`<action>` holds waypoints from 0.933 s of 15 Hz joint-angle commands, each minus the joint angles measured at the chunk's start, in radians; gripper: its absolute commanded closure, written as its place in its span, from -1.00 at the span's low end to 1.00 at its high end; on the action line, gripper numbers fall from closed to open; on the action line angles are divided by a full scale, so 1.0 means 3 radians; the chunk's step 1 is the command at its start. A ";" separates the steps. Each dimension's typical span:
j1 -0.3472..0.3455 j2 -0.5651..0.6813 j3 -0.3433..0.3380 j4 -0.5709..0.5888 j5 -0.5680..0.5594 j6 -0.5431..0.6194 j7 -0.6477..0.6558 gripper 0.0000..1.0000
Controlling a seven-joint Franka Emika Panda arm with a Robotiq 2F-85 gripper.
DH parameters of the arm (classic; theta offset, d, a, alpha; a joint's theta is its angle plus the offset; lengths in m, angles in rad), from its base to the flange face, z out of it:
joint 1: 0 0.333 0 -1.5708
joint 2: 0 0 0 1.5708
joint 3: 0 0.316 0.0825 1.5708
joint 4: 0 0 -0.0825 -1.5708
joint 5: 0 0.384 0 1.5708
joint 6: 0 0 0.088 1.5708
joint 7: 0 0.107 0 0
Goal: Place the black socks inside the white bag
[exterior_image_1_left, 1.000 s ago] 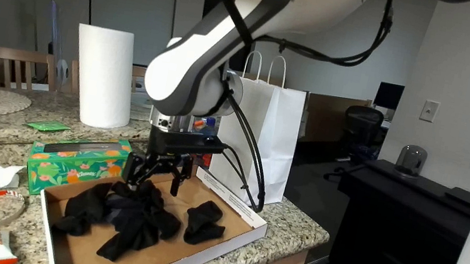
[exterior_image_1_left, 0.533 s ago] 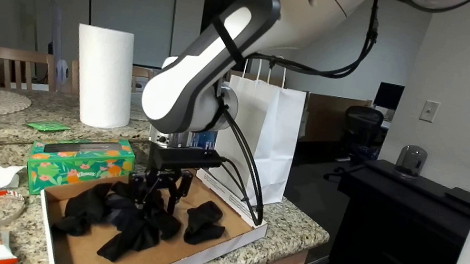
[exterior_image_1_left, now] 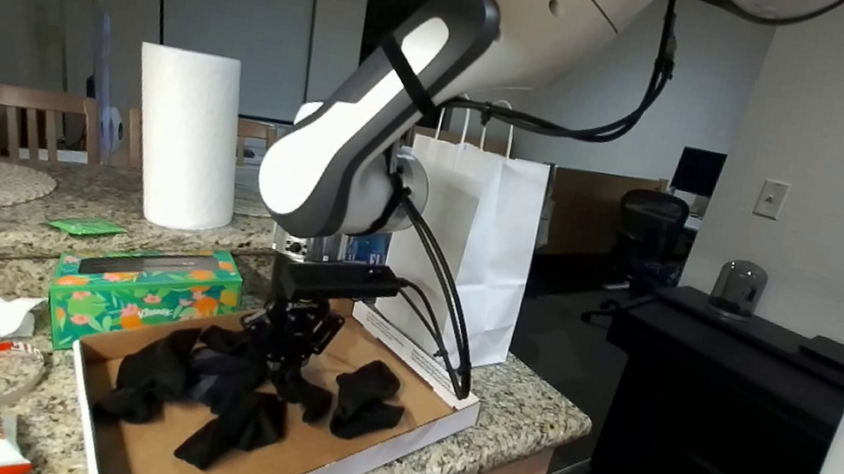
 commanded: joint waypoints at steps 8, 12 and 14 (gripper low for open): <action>-0.0116 -0.0406 0.0001 -0.0139 0.0099 -0.0214 -0.0119 0.82; -0.0088 -0.0761 -0.0011 -0.0158 -0.0044 -0.0444 -0.0084 0.83; -0.0085 -0.0953 -0.0003 -0.0147 -0.0120 -0.0593 -0.0069 0.83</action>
